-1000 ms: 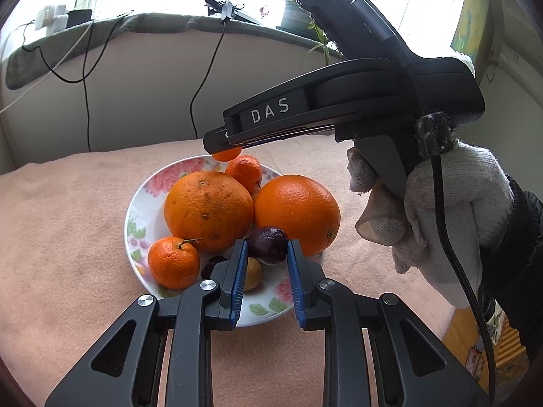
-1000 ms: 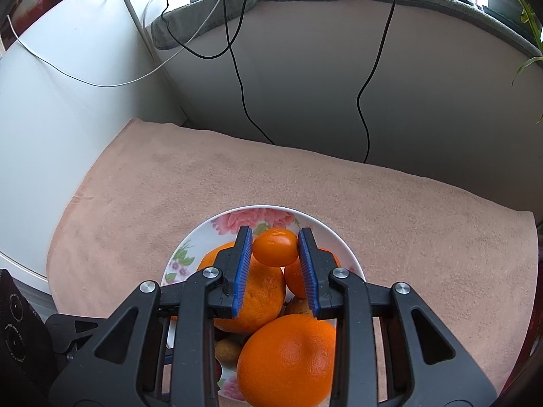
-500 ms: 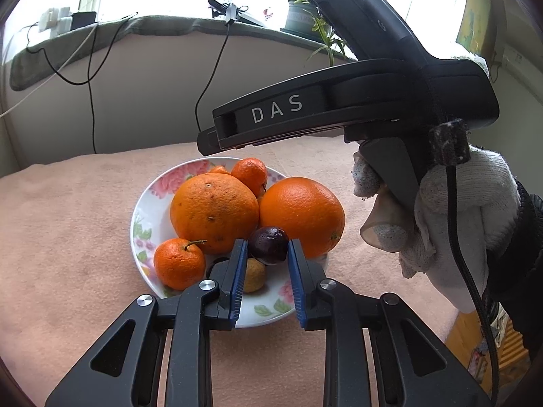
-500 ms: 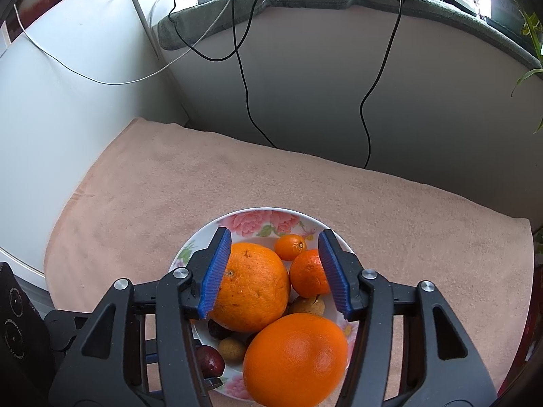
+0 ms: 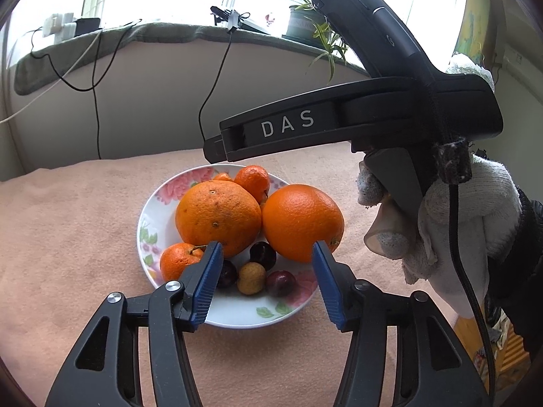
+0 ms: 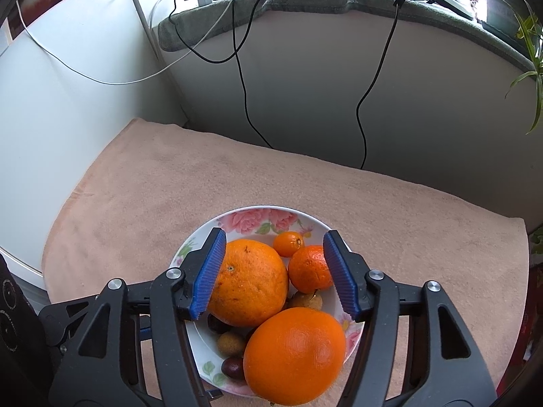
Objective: Organize fruits
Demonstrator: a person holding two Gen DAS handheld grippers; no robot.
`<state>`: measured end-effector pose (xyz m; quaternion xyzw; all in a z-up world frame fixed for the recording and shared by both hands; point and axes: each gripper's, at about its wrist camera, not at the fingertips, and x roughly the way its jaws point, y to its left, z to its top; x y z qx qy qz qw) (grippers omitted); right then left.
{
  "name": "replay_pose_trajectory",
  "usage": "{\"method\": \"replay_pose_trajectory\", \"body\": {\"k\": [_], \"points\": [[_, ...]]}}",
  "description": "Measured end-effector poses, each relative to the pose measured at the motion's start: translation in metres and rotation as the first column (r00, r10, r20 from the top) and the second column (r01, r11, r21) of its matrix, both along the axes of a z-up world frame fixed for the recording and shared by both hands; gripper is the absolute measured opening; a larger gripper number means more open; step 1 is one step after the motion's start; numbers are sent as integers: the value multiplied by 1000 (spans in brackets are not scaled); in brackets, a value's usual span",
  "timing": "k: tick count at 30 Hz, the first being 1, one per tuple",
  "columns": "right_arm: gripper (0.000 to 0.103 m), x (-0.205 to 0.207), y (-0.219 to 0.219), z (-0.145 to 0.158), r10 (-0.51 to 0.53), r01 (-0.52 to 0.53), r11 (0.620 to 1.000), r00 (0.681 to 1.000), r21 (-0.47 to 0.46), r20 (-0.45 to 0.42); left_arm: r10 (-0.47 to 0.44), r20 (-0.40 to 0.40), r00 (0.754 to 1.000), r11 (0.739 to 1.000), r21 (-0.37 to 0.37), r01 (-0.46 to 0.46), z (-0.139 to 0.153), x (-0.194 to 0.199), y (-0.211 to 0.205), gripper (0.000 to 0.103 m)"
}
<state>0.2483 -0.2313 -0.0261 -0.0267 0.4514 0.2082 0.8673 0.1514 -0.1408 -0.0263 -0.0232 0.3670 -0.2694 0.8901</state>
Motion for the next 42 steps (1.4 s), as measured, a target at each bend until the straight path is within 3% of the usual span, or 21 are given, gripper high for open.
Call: {"method": "replay_pose_trajectory", "body": {"k": [9,16,20,26,36,42], "points": [[80,-7,0,5,-3,4,1000,1000,-26,28,10,6,1000,1000,3,-10,3,-3,3,67],[80,-14,-2,11,-9,11,999,999,-42,40,22,4,1000,1000,11,-22,5,-7,5,70],[86,-17,-3,14,-14,16,999,999,-38,46,31,5,999,999,14,-31,7,-9,7,71],[86,-25,-5,19,-28,30,999,998,-28,62,49,11,999,998,25,-49,8,-13,11,78],[87,-42,-15,26,-82,82,997,991,0,102,101,34,994,994,41,-103,12,-21,24,78],[87,-65,-20,38,-104,106,994,978,-1,183,141,57,988,989,36,-143,17,-26,36,78]]}}
